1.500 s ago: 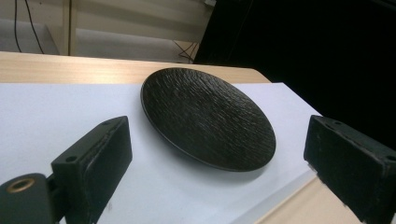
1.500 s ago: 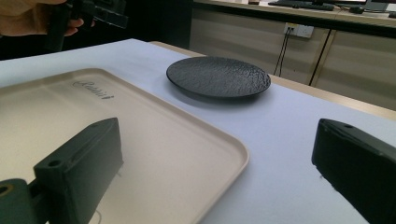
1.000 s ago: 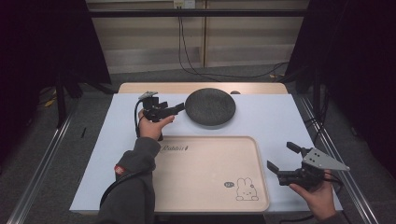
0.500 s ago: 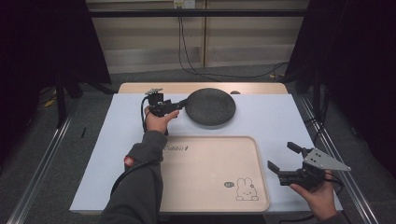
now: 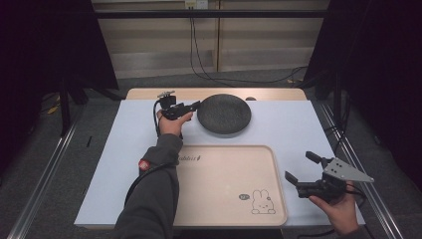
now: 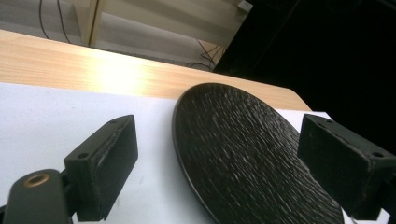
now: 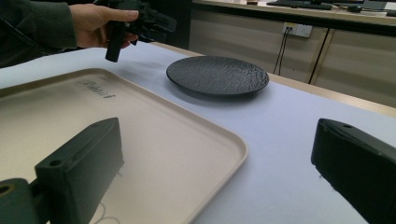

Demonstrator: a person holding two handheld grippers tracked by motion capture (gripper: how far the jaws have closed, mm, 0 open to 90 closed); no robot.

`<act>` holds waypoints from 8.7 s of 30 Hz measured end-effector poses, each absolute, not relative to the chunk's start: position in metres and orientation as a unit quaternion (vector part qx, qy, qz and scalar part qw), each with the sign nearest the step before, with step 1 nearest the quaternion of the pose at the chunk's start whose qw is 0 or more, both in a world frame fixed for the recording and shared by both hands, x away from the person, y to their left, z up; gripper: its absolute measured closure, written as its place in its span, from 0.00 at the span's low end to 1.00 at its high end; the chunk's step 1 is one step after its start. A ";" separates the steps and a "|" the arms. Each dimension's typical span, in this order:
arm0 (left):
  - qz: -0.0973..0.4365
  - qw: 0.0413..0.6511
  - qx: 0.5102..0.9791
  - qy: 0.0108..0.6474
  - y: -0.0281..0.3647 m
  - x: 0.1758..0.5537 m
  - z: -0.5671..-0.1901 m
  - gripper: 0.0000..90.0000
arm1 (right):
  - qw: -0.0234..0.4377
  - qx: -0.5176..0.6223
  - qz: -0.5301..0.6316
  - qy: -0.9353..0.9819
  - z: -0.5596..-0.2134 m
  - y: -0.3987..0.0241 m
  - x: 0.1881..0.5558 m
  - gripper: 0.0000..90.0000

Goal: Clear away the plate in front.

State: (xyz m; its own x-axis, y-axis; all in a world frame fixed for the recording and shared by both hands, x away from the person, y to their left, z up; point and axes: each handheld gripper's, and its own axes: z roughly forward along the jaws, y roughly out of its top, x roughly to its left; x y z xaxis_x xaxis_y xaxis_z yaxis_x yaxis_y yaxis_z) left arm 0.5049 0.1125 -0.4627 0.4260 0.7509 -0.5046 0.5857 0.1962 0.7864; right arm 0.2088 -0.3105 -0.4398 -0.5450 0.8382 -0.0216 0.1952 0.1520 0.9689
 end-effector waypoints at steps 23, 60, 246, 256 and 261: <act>0.101 0.524 0.629 0.565 0.098 0.522 -0.480 0.33 | 0.294 0.368 0.541 0.697 -0.440 -0.312 0.210 0.02; -0.010 0.525 0.546 0.653 0.074 0.529 -0.515 0.79 | 0.289 0.365 0.546 0.696 -0.439 -0.312 0.213 0.03; -0.130 0.558 0.687 0.447 0.137 0.369 -0.396 0.96 | 0.296 0.348 0.559 0.692 -0.439 -0.316 0.215 0.00; -0.139 0.548 0.695 0.445 0.137 0.359 -0.401 0.96 | 0.295 0.348 0.559 0.692 -0.440 -0.316 0.215 0.00; -0.138 0.547 0.700 0.438 0.136 0.355 -0.402 0.96 | 0.294 0.348 0.559 0.693 -0.440 -0.315 0.216 0.00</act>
State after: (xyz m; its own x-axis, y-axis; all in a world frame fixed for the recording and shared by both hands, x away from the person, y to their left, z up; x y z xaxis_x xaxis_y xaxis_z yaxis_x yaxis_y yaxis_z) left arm 0.3548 0.1360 -0.4020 0.5777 0.4628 -0.6724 0.7640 -0.0166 0.6450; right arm 0.2158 -0.3150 -0.4398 -0.5851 0.8108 -0.0186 0.1538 0.1334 0.9791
